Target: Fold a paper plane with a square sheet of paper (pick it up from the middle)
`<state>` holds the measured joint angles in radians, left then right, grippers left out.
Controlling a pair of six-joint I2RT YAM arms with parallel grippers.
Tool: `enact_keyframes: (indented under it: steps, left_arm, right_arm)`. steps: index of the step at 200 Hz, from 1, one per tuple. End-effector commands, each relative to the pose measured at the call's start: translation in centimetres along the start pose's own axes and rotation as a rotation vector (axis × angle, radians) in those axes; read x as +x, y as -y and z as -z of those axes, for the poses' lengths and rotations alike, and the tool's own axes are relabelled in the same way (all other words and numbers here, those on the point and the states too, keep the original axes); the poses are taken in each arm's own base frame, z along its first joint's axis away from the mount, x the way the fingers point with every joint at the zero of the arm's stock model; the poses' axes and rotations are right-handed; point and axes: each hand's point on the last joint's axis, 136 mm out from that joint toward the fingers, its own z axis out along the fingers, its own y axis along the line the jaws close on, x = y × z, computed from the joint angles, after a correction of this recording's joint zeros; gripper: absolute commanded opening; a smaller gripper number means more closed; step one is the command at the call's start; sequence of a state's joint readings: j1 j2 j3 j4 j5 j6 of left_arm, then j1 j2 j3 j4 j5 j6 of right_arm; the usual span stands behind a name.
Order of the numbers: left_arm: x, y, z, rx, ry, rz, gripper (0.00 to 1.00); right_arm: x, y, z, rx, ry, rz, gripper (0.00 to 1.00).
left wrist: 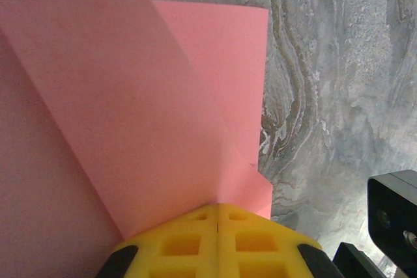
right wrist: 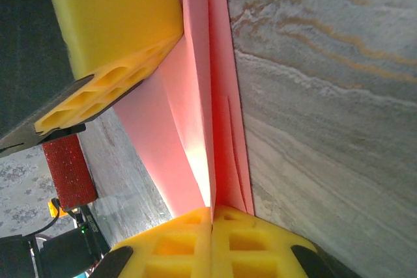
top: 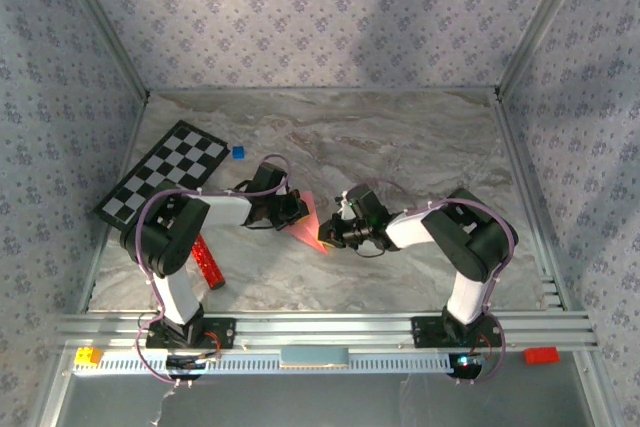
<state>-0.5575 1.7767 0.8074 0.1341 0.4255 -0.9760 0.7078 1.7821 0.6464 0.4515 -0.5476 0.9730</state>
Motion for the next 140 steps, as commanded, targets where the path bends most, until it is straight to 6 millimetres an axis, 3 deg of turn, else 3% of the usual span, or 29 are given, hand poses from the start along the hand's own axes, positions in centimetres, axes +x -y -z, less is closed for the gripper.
enact_keyframes:
  steps: [1,61,140]
  left_arm:
    - [0.3,-2.1,-0.7,-0.081,-0.011,0.007,0.00]
    - [0.4,-2.5,-0.6,-0.089,-0.014,0.010,0.00]
    - [0.3,-2.4,-0.5,-0.082,-0.009,0.012,0.00]
  right_arm:
    - [1.2,3.9,-1.0,0.137,-0.025,-0.051,0.08]
    - [1.6,2.0,-0.1,0.125,-0.034,0.030,0.17]
    - [1.5,2.6,1.6,0.230,-0.012,0.117,0.21]
